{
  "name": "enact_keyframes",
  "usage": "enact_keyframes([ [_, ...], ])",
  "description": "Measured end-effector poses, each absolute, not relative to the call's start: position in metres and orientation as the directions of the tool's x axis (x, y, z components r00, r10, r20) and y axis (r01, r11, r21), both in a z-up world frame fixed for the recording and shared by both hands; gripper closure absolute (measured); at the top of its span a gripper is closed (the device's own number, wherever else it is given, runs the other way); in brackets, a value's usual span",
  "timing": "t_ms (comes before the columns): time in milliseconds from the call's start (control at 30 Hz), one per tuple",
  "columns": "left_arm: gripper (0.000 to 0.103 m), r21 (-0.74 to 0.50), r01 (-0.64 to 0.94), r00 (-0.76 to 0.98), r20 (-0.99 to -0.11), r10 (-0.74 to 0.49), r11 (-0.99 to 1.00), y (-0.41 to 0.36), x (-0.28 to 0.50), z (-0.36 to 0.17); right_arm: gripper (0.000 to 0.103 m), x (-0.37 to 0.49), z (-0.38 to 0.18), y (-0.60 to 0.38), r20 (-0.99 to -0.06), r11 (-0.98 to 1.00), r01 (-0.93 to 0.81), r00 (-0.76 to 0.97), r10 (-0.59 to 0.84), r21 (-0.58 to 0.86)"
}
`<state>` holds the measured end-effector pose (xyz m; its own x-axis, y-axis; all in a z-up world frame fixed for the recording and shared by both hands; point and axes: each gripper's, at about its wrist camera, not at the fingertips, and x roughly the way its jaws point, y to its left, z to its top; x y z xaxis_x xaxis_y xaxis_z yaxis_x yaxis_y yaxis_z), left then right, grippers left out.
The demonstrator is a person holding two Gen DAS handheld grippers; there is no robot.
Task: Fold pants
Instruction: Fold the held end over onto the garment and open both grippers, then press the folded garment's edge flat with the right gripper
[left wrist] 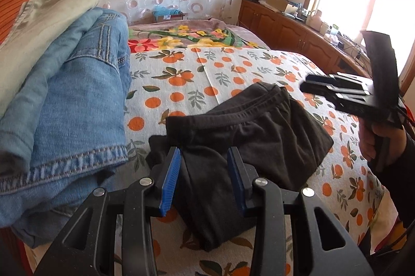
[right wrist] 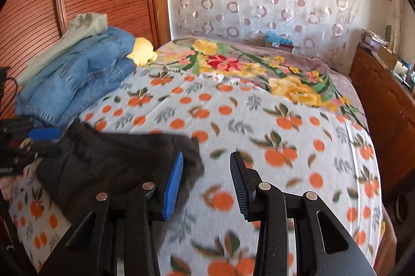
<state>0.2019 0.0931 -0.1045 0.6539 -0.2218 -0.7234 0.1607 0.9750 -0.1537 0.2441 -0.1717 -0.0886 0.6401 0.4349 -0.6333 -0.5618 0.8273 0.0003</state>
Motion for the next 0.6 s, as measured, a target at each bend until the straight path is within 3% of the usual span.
enact_keyframes([
  [600,0.064,-0.167,0.156,0.61,-0.759,-0.228,0.973,0.09,0.162,-0.119,0.064,0.168,-0.103,-0.195,-0.7,0.767,-0.636,0.51,0.501,0.085],
])
